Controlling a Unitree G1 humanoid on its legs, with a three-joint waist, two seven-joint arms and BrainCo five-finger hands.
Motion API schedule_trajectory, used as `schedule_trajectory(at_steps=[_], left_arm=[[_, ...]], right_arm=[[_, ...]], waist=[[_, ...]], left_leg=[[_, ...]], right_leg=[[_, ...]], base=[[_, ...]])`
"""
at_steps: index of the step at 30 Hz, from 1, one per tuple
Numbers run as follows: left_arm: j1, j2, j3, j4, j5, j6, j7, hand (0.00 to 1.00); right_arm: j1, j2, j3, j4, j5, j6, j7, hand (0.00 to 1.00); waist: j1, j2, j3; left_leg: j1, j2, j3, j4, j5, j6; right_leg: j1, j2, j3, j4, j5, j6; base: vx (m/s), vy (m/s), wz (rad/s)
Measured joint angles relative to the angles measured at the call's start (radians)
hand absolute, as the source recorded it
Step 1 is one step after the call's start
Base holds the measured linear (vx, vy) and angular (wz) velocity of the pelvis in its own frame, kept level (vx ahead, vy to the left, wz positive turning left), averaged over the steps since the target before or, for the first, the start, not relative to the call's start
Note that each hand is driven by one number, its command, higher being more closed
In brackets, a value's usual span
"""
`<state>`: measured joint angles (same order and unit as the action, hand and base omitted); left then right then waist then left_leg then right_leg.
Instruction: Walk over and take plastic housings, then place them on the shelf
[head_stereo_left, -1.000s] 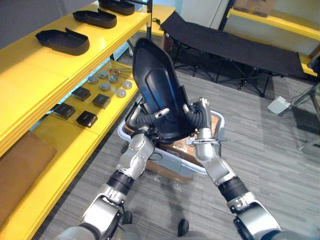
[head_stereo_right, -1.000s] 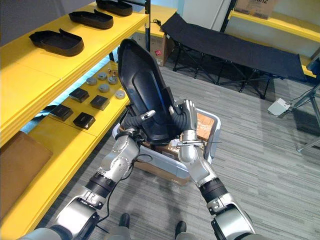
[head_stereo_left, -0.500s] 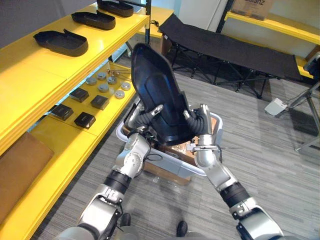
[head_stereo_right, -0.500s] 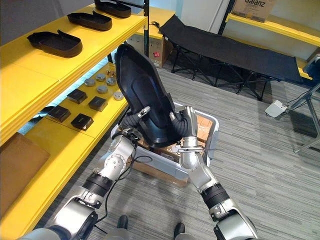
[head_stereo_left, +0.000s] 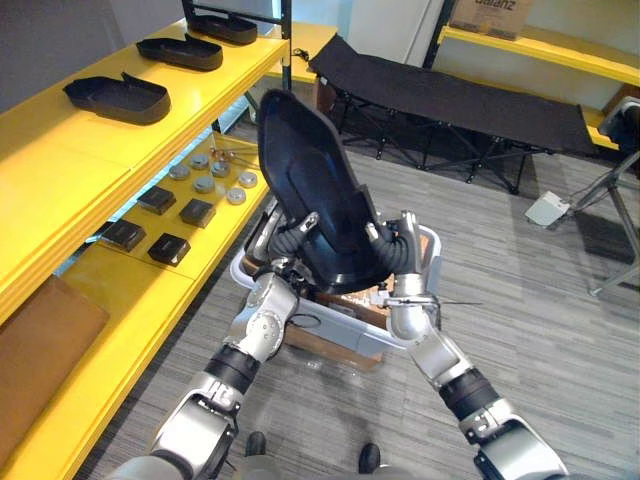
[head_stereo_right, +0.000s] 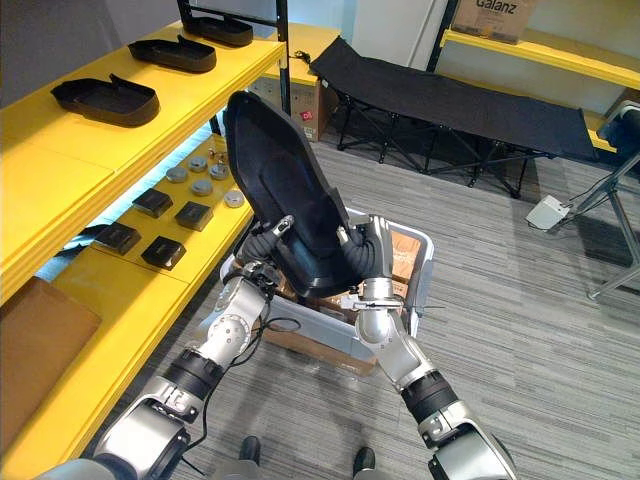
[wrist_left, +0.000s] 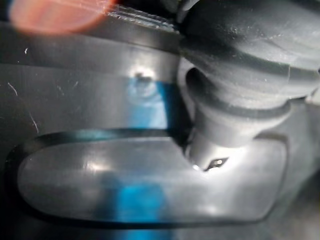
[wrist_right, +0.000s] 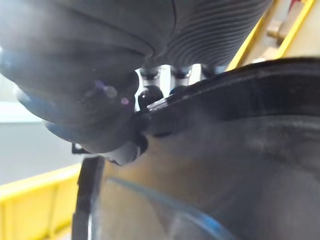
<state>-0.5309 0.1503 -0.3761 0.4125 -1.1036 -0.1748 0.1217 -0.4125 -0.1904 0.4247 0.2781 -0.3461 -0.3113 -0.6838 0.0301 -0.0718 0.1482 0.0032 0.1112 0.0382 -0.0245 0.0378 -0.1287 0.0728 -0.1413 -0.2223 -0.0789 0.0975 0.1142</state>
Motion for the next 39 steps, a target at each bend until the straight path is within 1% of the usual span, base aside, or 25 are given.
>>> schedule_trajectory(at_steps=[2,5,7,9,10,12,13,14,15,16,17,20,21,23,24,25,26,27,29,30,31,33,34,36,39], left_arm=[[0.017,-0.002,0.0,-0.001,-0.021,-0.02,-0.021,1.0],[0.043,-0.004,-0.001,-0.011,-0.02,-0.029,-0.024,1.0],[0.079,-0.007,-0.001,-0.058,-0.019,-0.042,-0.027,1.0],[0.087,-0.011,0.0,-0.074,-0.015,-0.063,-0.027,1.0],[0.089,-0.011,0.0,-0.087,0.015,-0.077,-0.023,1.0],[0.09,-0.012,0.003,-0.11,0.067,-0.09,-0.009,1.0],[0.091,-0.014,0.004,-0.123,0.126,-0.101,0.016,1.0],[0.092,-0.025,0.007,-0.125,0.192,-0.109,0.043,1.0],[0.095,-0.033,0.011,-0.125,0.231,-0.112,0.062,1.0],[0.117,-0.051,0.028,-0.125,0.311,-0.13,0.107,1.0],[0.135,-0.062,0.04,-0.125,0.35,-0.141,0.125,1.0],[0.179,-0.082,0.086,-0.122,0.456,-0.167,0.175,1.0],[0.208,-0.093,0.131,-0.122,0.546,-0.193,0.235,1.0],[0.226,-0.098,0.166,-0.122,0.623,-0.209,0.294,1.0],[0.232,-0.1,0.218,-0.125,0.747,-0.234,0.386,1.0],[0.238,-0.101,0.243,-0.138,0.796,-0.241,0.423,1.0],[0.263,-0.106,0.288,-0.19,0.876,-0.252,0.487,1.0],[0.292,-0.106,0.326,-0.247,0.94,-0.273,0.541,1.0],[0.329,-0.107,0.35,-0.319,1.014,-0.283,0.602,1.0],[0.354,-0.11,0.363,-0.363,1.046,-0.287,0.623,1.0],[0.377,-0.11,0.365,-0.382,1.049,-0.296,0.625,1.0],[0.401,-0.116,0.365,-0.388,1.069,-0.297,0.616,1.0],[0.428,-0.124,0.362,-0.395,1.075,-0.297,0.597,1.0],[0.476,-0.13,0.345,-0.403,1.073,-0.294,0.554,1.0],[0.588,-0.131,0.29,-0.493,1.007,-0.274,0.437,1.0]], right_arm=[[0.0,0.0,0.01,-0.001,0.001,-0.019,0.0,0.0],[0.006,0.003,0.024,-0.001,0.023,-0.028,0.002,0.0],[0.02,0.004,0.032,-0.033,0.062,-0.046,0.009,0.0],[0.021,0.004,0.03,-0.052,0.067,-0.055,0.018,0.0],[0.021,0.003,0.029,-0.073,0.076,-0.055,0.025,0.0],[0.021,0.004,0.023,-0.104,0.098,-0.054,0.031,0.0],[0.02,0.004,0.008,-0.125,0.098,-0.048,0.036,0.0],[0.017,0.004,-0.003,-0.148,0.1,-0.032,0.053,0.0],[0.014,0.003,-0.007,-0.158,0.106,-0.027,0.061,0.0],[0.009,0.004,-0.013,-0.194,0.144,-0.003,0.093,0.0],[0.008,0.003,-0.013,-0.222,0.169,0.011,0.112,0.0],[0.014,0.002,-0.033,-0.295,0.225,0.032,0.164,0.0],[0.026,0.001,-0.081,-0.342,0.283,0.053,0.189,0.0],[0.053,0.001,-0.12,-0.37,0.315,0.056,0.19,0.0],[0.115,0.002,-0.182,-0.405,0.354,0.063,0.188,0.0],[0.145,0.002,-0.204,-0.416,0.372,0.071,0.188,0.0],[0.21,0.005,-0.242,-0.424,0.408,0.074,0.19,0.0],[0.292,0.009,-0.278,-0.425,0.447,0.074,0.191,0.0],[0.402,0.027,-0.321,-0.423,0.51,0.072,0.203,0.0],[0.471,0.054,-0.352,-0.416,0.543,0.067,0.206,0.0],[0.518,0.079,-0.377,-0.406,0.558,0.064,0.21,0.0],[0.558,0.098,-0.404,-0.382,0.57,0.048,0.233,0.0],[0.581,0.107,-0.422,-0.355,0.581,0.049,0.259,0.0],[0.615,0.119,-0.451,-0.307,0.611,0.05,0.297,0.0],[0.681,0.121,-0.471,-0.254,0.649,0.055,0.361,0.0]], waist=[[-0.004,0.003,-0.003],[-0.007,0.002,-0.003],[-0.009,0.002,-0.003],[-0.009,0.002,-0.003],[-0.01,0.002,-0.003],[-0.011,0.002,-0.003],[-0.011,0.002,-0.003],[-0.01,0.002,-0.003],[-0.01,0.002,-0.003],[-0.011,0.002,-0.003],[-0.014,0.001,-0.003],[-0.016,-0.003,-0.008],[-0.017,-0.006,-0.009],[-0.018,-0.005,-0.016],[-0.019,-0.006,-0.02],[-0.019,-0.006,-0.02],[-0.021,-0.006,-0.022],[-0.024,-0.002,-0.031],[-0.032,0.004,-0.036],[-0.042,0.012,-0.041],[-0.048,0.021,-0.047],[-0.056,0.031,-0.054],[-0.072,0.035,-0.057],[-0.077,0.04,-0.061],[-0.078,0.044,-0.063]], left_leg=[[0.001,0.0,0.002,0.0,0.0,0.0],[0.004,0.002,0.005,-0.001,0.0,0.0],[0.008,0.002,0.01,-0.003,0.0,0.0],[0.013,0.003,0.016,-0.004,-0.001,0.0],[0.013,0.003,0.018,-0.004,-0.001,0.0],[0.015,0.004,0.019,-0.004,-0.001,0.0],[0.015,0.004,0.02,-0.004,0.0,0.0],[0.018,0.004,0.021,-0.004,0.0,0.0],[0.02,0.004,0.022,-0.005,0.0,0.0],[0.033,0.005,0.028,-0.009,0.0,0.0],[0.04,0.006,0.028,-0.01,-0.001,0.0],[0.051,0.009,0.037,-0.02,0.0,0.0],[0.061,0.01,0.054,-0.026,0.0,0.0],[0.071,0.009,0.06,-0.039,0.0,0.0],[0.072,0.007,0.064,-0.039,0.0,0.001],[0.074,0.006,0.067,-0.04,0.0,0.001],[0.079,0.006,0.08,-0.043,0.0,0.001],[0.08,0.005,0.086,-0.052,0.0,0.001],[0.082,0.002,0.087,-0.054,-0.001,0.001],[0.083,0.0,0.092,-0.054,-0.003,0.002],[0.084,0.0,0.108,-0.054,-0.006,0.001],[0.084,0.0,0.114,-0.054,-0.009,0.002],[0.085,0.0,0.116,-0.054,-0.009,0.002],[0.088,0.003,0.131,-0.054,-0.011,0.002],[0.084,0.003,0.137,-0.054,-0.014,-0.001]], right_leg=[[0.0,0.0,0.001,0.0,0.0,0.0],[0.0,0.0,0.004,0.0,0.0,0.0],[0.0,0.0,0.006,0.0,0.0,0.0],[0.0,0.0,0.009,0.0,0.0,0.0],[0.0,0.0,0.01,0.0,0.0,0.0],[0.0,0.001,0.011,0.0,0.002,-0.001],[0.001,0.002,0.011,0.0,0.003,-0.002],[0.002,0.002,0.013,0.0,0.003,-0.001],[0.003,0.002,0.014,0.0,0.004,-0.001],[0.01,0.003,0.023,-0.001,0.004,-0.001],[0.016,0.004,0.028,-0.001,0.004,-0.001],[0.015,0.008,0.032,-0.001,0.004,-0.001],[0.014,0.009,0.04,-0.001,0.004,-0.001],[0.013,0.009,0.046,-0.001,0.003,-0.001],[0.012,0.007,0.049,-0.001,0.003,-0.001],[0.011,0.006,0.053,-0.001,0.003,-0.001],[0.005,0.006,0.065,-0.001,0.003,0.0],[-0.003,0.006,0.073,0.0,0.003,0.0],[-0.002,0.003,0.076,0.0,0.002,0.001],[-0.004,0.002,0.085,0.0,0.001,0.003],[-0.011,0.001,0.091,0.0,0.001,0.003],[-0.019,0.001,0.101,0.001,0.002,0.004],[-0.019,0.001,0.103,0.001,0.001,0.004],[-0.024,0.004,0.115,0.0,0.001,0.004],[-0.036,0.004,0.123,0.001,-0.002,0.007]], base=[[0.0,0.0,0.0],[-0.01,-0.001,-0.02],[-0.01,0.0,-0.07],[-0.01,0.0,-0.08],[-0.02,-0.002,-0.05],[-0.01,-0.002,-0.02],[0.0,0.0,0.0],[0.0,0.0,0.0],[-0.02,0.001,-0.09],[-0.02,0.001,-0.09],[-0.02,0.001,-0.1],[-0.02,-0.006,-0.13],[-0.03,-0.001,-0.17],[-0.02,0.005,-0.13],[-0.01,0.009,-0.07],[0.0,0.012,-0.17],[0.0,0.004,-0.24],[0.02,0.002,-0.21],[0.04,0.006,-0.07],[0.03,0.013,-0.15],[0.01,0.01,-0.23],[-0.01,0.001,-0.19],[-0.03,-0.008,-0.13],[-0.03,-0.006,-0.16],[-0.03,-0.003,-0.1]])
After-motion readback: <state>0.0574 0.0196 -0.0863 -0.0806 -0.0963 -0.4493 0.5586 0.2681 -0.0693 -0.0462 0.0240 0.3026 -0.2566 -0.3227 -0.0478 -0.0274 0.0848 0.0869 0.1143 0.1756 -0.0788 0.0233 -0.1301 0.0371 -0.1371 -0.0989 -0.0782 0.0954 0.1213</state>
